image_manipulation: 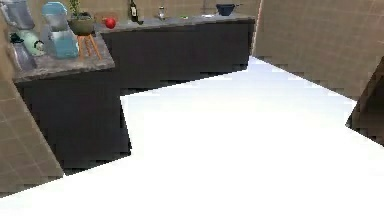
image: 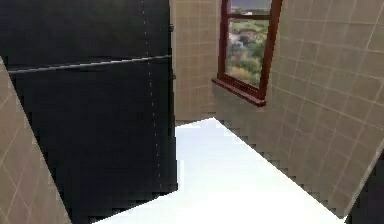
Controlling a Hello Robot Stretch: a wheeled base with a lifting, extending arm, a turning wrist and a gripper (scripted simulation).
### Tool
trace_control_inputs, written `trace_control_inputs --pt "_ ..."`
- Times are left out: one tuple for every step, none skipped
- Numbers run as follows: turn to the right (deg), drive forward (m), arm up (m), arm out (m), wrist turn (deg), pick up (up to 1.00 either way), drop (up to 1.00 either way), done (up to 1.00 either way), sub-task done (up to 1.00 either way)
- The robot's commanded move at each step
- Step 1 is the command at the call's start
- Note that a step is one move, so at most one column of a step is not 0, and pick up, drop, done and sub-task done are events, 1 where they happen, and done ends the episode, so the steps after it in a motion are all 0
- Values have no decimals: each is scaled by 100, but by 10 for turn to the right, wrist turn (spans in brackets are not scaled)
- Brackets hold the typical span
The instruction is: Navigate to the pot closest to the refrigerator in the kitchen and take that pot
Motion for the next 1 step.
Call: trace_control_inputs --pt "-90 0 0 0 0 0 0 0 0"
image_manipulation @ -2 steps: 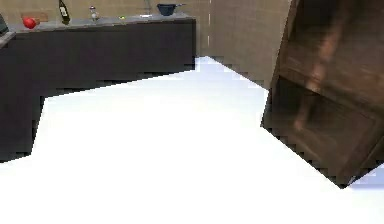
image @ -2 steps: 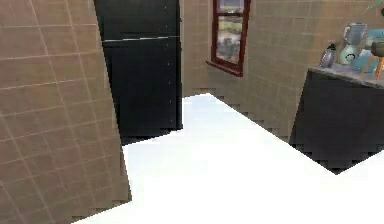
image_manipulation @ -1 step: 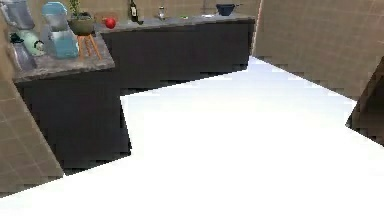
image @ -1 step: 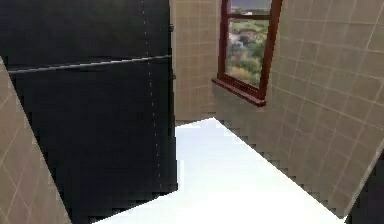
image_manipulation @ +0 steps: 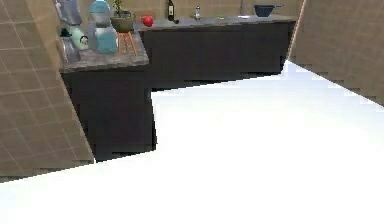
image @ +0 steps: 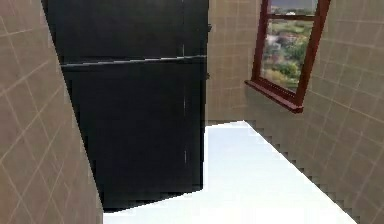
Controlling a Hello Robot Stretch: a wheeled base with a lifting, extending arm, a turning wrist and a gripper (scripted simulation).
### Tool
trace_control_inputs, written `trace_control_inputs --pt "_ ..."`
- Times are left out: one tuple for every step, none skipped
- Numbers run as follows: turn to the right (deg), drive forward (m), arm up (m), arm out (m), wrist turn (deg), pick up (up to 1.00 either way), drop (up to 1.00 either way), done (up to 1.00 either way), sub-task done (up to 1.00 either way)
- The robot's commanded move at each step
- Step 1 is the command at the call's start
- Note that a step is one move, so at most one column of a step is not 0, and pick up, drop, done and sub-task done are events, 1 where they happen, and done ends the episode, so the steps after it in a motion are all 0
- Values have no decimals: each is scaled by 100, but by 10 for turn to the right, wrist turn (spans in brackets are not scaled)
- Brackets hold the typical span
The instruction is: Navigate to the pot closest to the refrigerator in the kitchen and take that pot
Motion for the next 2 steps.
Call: trace_control_inputs --pt "0 40 0 0 0 0 0 0 0" --pt "450 0 0 0 0 0 0 0 0"
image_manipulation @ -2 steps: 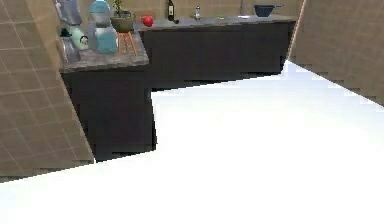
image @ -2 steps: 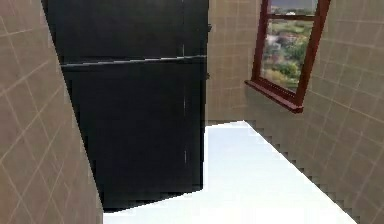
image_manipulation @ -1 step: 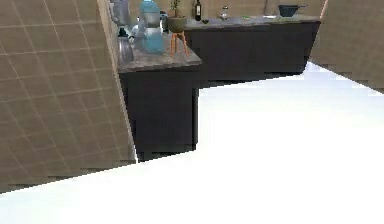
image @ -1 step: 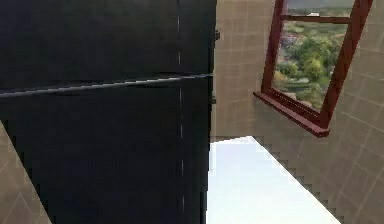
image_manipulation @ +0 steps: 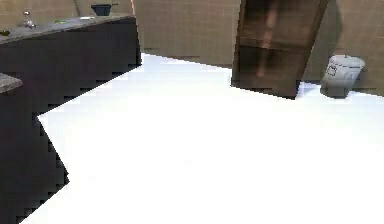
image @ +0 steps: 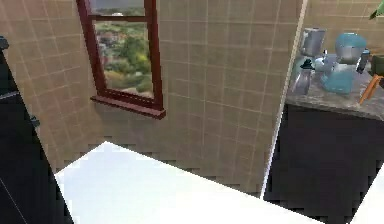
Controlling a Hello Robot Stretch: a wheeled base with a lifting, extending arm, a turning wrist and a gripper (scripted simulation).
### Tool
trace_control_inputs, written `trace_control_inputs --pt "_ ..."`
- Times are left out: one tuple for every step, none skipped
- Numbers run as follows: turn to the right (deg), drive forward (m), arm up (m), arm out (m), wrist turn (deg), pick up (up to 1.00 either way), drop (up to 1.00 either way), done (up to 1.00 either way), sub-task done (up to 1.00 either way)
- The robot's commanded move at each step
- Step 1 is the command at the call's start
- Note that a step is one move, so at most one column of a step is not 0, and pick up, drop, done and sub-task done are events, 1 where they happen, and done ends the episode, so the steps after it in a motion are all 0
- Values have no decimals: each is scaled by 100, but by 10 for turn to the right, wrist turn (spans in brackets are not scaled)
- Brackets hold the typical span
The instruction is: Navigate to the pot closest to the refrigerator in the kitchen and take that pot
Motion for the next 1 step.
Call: trace_control_inputs --pt "450 0 0 0 0 0 0 0 0"
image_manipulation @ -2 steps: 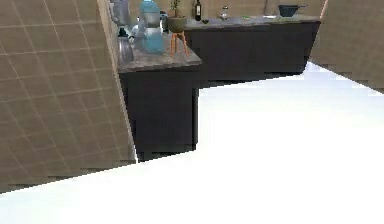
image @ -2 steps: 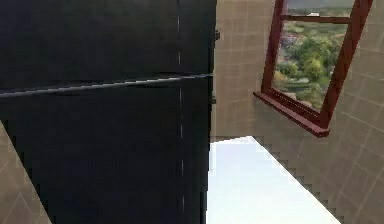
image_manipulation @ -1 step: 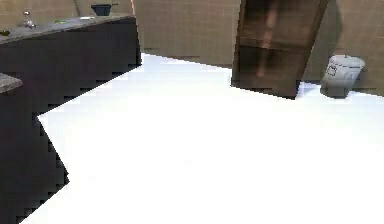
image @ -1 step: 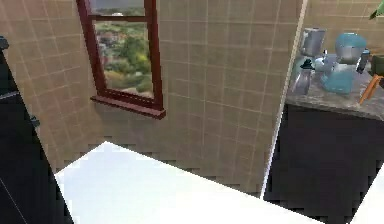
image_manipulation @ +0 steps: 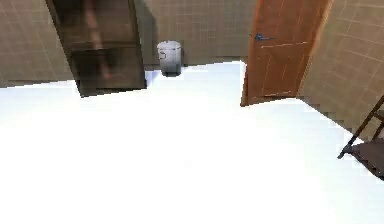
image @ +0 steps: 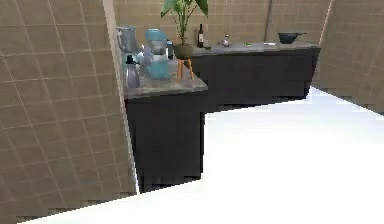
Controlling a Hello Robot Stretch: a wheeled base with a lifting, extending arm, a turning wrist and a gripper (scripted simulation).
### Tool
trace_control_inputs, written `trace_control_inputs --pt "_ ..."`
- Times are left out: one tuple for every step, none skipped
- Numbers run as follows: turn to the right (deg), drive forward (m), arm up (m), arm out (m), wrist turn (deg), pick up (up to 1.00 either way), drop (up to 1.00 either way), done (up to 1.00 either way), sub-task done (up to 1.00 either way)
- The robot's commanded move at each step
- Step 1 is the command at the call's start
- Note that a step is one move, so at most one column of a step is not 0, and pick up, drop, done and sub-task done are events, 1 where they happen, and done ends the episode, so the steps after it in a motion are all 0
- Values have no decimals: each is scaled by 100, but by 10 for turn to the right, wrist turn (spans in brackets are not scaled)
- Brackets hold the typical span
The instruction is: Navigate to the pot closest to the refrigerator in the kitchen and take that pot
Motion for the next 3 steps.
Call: trace_control_inputs --pt "360 0 0 0 0 0 0 0 0" --pt "30 0 0 0 0 0 0 0 0" --pt "0 100 0 0 0 0 0 0 0"
